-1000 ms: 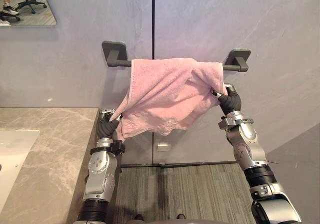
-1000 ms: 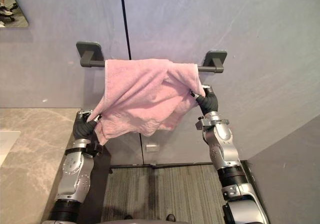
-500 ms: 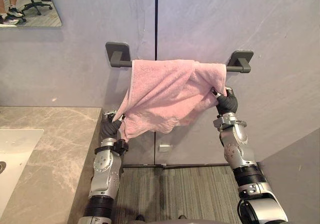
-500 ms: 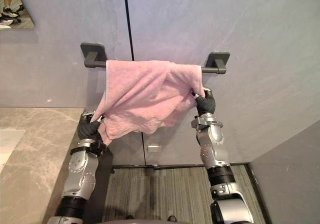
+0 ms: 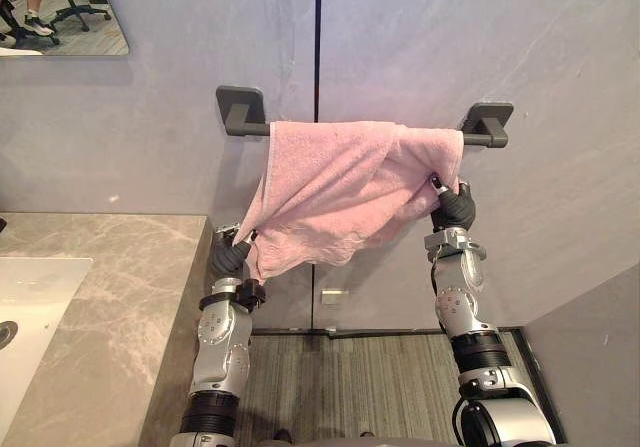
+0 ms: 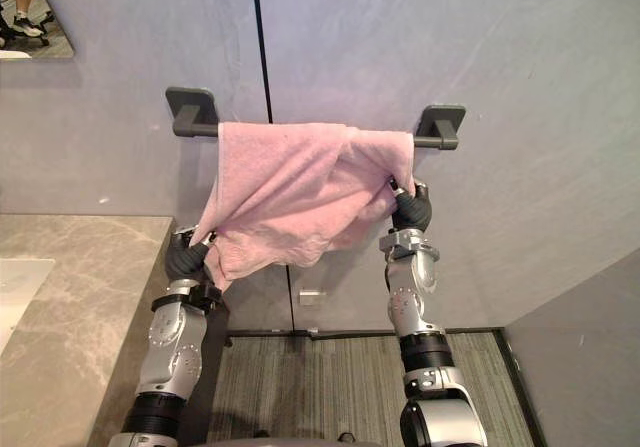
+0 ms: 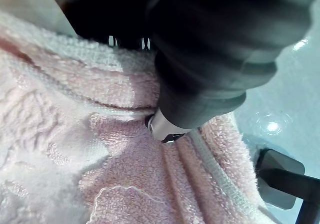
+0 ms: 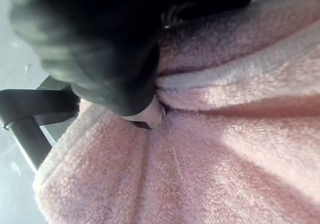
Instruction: Organize washtable
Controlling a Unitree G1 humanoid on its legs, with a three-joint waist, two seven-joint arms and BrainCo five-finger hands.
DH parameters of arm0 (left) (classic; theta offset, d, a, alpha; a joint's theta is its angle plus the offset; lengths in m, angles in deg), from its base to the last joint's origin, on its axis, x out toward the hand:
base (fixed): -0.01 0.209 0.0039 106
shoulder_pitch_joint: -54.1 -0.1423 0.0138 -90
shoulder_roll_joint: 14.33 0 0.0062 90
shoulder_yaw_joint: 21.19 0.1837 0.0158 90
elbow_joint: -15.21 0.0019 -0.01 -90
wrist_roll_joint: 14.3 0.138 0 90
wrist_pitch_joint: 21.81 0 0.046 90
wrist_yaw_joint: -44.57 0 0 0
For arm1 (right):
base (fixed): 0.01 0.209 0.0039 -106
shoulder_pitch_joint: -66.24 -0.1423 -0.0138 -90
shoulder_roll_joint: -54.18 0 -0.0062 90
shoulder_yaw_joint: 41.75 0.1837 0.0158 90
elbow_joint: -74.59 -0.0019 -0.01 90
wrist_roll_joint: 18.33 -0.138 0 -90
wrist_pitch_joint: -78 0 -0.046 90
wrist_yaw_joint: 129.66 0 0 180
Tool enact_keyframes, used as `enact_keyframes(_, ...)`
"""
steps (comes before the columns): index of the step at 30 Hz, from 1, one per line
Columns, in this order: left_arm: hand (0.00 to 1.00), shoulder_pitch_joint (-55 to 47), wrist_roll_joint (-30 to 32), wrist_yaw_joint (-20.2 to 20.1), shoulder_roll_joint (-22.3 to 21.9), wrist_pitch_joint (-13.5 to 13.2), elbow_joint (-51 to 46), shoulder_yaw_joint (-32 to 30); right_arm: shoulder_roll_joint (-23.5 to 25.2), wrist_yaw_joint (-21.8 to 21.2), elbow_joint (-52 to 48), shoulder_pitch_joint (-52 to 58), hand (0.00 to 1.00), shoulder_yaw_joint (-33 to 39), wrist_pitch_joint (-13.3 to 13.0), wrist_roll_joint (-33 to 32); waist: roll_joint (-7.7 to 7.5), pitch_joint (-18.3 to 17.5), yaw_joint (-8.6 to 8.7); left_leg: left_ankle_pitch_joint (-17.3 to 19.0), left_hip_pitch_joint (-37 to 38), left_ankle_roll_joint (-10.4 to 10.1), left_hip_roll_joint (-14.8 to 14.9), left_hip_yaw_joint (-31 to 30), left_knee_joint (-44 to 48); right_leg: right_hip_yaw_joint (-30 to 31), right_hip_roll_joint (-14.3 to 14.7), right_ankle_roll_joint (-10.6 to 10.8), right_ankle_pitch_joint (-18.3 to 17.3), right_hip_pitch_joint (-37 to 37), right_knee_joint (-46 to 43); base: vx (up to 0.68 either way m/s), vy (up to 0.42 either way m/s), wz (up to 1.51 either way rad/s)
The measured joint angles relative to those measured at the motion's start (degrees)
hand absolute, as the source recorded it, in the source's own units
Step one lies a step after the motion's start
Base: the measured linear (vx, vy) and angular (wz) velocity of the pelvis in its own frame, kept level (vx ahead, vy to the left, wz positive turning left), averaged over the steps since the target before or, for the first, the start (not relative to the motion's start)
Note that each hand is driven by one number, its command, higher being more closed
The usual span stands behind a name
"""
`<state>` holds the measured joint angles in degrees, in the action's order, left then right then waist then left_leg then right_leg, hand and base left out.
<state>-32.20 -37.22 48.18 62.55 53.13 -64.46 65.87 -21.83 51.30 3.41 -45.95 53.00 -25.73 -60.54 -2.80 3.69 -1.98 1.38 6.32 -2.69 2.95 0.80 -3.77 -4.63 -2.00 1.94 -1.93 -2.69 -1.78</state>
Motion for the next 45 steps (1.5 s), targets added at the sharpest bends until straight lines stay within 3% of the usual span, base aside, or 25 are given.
enact_keyframes(8, 1.0, -0.35, 0.0, -0.57, -0.42, 0.21, -0.01, 0.08, 2.91, 0.01, -0.87, 0.53, 1.0, 1.83, -1.07, -0.03, 0.32, 0.28, 1.04, 0.16, 0.22, 0.16, 0.01, 0.21, -0.09, 0.21, 0.0, 0.15, -0.12, -0.1, 0.0, 0.0, -0.001, 0.0)
enact_keyframes(22, 1.0, -0.46, 0.11, -1.02, -2.16, 0.38, -2.33, 0.27, 6.13, 0.25, -9.48, 4.43, 1.0, 3.64, -1.28, 0.1, 0.64, 2.05, 1.24, 0.45, 0.61, 0.36, -0.1, 0.76, -0.23, 0.59, -0.26, 0.49, -0.42, -0.25, 0.01, 0.0, -0.001, -0.01)
enact_keyframes(45, 1.0, -1.51, 0.22, -1.05, -3.74, 0.72, -5.43, 0.2, 6.03, 1.73, -15.92, 5.26, 1.0, 3.64, -1.28, 2.11, 1.81, 3.48, 1.42, 1.29, 1.32, 0.88, -0.27, 0.81, -0.19, 0.29, -1.12, 0.82, -0.59, -1.49, 1.0, 0.0, 0.0, 0.0)
